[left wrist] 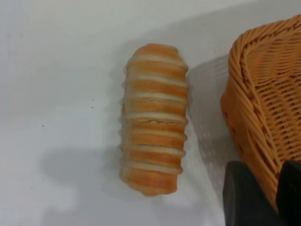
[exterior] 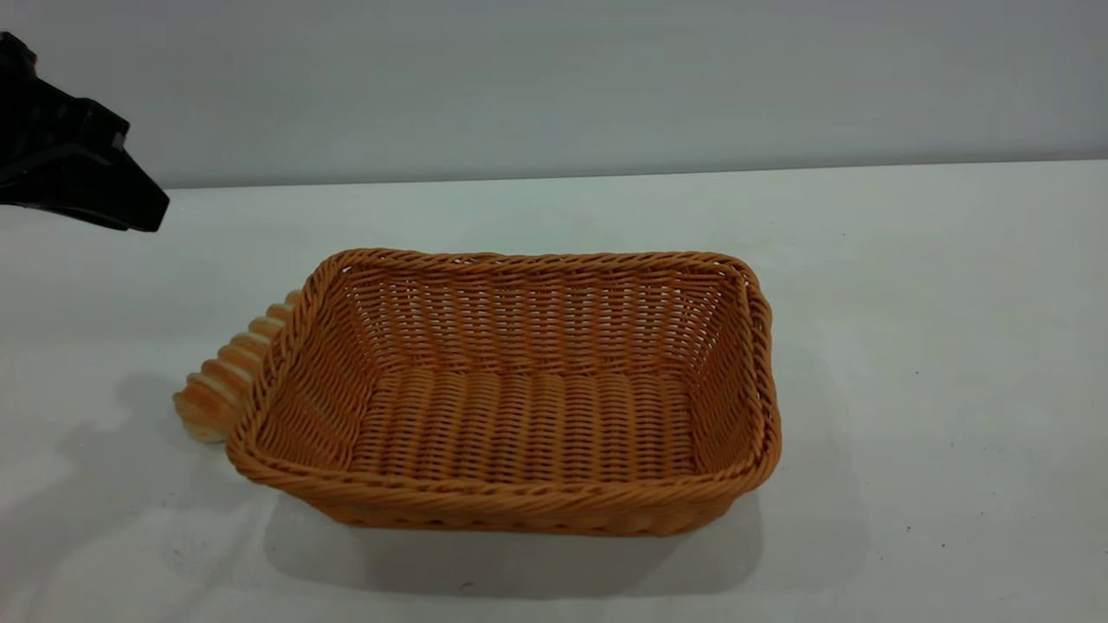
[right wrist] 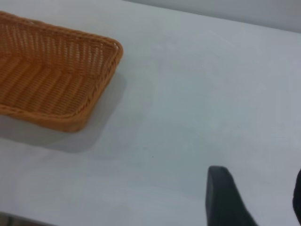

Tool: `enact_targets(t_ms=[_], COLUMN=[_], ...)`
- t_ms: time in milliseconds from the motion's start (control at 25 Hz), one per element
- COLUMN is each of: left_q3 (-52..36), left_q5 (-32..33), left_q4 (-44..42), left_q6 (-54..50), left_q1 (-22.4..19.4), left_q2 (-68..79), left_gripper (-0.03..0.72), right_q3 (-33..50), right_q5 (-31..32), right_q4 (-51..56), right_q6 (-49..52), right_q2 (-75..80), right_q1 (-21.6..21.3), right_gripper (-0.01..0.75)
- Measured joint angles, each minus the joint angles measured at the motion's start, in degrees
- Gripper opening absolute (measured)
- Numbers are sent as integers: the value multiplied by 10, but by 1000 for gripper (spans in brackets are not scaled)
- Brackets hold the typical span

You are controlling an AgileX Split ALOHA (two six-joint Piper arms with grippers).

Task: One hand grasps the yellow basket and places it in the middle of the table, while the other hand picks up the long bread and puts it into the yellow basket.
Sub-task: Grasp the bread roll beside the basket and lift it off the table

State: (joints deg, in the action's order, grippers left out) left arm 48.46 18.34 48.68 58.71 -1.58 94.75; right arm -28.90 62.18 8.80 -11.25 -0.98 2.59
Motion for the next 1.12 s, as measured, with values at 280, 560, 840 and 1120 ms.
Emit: enact_targets(t_ms=[280,560,840,1120], left_q3=[0,0,2,20], left_q5=[-2,-2,-44,-78], left_q4=[-23,-71,-151,-172], left_q6=[0,0,-55,-79], left_q1=[0,0,0,0], left_q2=[8,37,84,163], left_gripper=[237,272,413,422], right_q3=[11,16,16,16], right_q5=[21,29,29,29], right_q4=[-16,-23,-23,-23], right_q6=[15,29,32,33], right_q2=[-1,-1,-1,-2], right_q1=[0,0,0,0], right_gripper=[386,386,386,386])
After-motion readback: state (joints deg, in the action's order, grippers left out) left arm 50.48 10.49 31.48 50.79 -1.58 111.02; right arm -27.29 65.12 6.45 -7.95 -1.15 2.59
